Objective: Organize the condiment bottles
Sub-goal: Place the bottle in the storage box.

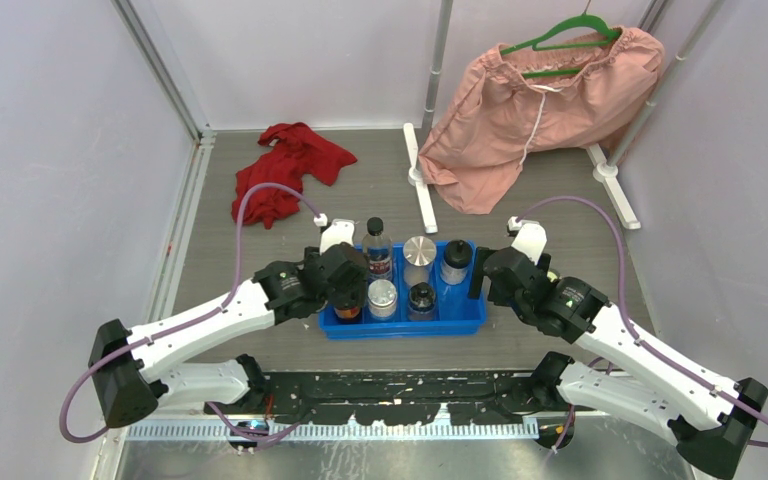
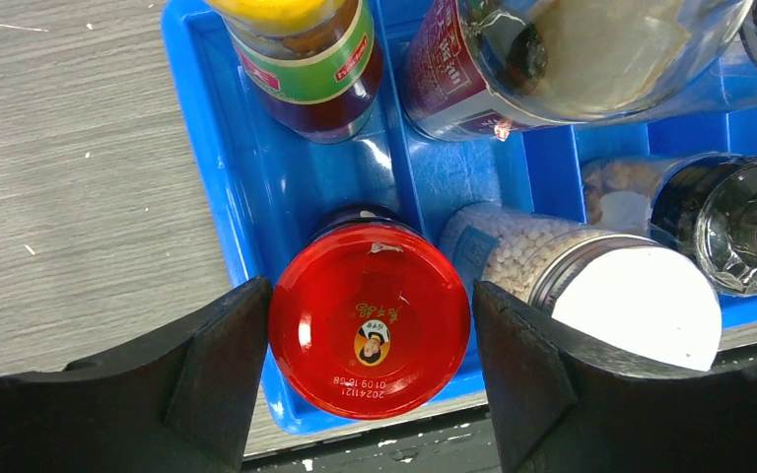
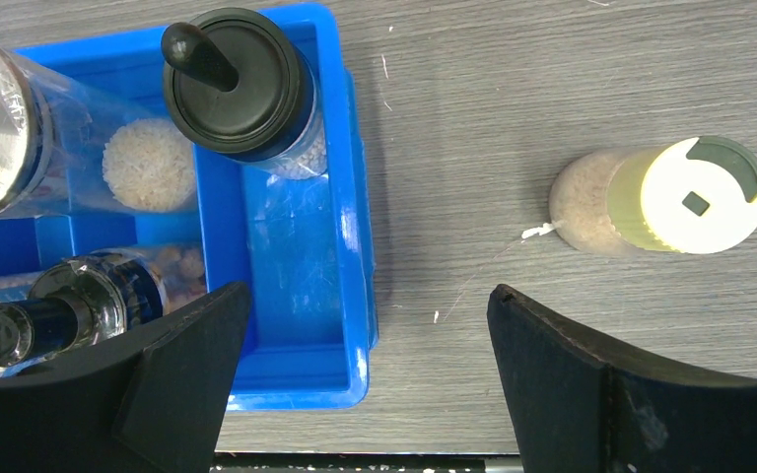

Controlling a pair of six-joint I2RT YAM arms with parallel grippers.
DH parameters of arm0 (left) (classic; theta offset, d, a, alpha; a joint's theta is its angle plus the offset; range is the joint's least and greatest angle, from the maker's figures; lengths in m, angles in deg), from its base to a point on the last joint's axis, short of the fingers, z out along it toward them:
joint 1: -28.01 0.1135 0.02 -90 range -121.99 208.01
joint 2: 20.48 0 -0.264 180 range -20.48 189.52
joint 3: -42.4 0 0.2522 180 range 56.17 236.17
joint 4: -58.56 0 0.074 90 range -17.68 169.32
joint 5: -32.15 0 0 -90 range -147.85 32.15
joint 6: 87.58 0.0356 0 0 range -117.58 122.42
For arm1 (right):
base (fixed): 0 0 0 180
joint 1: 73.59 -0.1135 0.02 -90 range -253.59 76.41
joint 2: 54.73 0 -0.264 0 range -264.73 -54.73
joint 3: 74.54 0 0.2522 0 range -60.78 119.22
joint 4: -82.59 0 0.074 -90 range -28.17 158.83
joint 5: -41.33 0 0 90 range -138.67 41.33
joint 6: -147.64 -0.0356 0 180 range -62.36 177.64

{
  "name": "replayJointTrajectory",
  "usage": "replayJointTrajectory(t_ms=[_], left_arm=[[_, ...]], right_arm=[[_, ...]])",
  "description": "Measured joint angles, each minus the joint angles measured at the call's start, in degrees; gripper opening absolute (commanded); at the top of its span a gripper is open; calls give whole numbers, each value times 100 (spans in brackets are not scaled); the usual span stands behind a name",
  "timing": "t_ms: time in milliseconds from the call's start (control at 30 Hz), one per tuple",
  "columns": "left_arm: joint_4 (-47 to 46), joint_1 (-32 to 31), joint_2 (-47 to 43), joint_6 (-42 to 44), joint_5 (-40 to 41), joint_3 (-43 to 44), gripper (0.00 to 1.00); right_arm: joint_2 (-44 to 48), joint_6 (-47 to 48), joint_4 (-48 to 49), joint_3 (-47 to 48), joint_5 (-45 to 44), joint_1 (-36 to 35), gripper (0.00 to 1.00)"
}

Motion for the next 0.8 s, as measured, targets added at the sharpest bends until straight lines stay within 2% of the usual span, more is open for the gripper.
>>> replayJointTrajectory(t_ms=[567,800], left_arm=[[249,0,-87,66,98,518,74],[409,0,-389,133,140,911,73]], right_arm=[[-13,11,-15,24,9,0,98],[-188,184,-319,619,-245,0,100]])
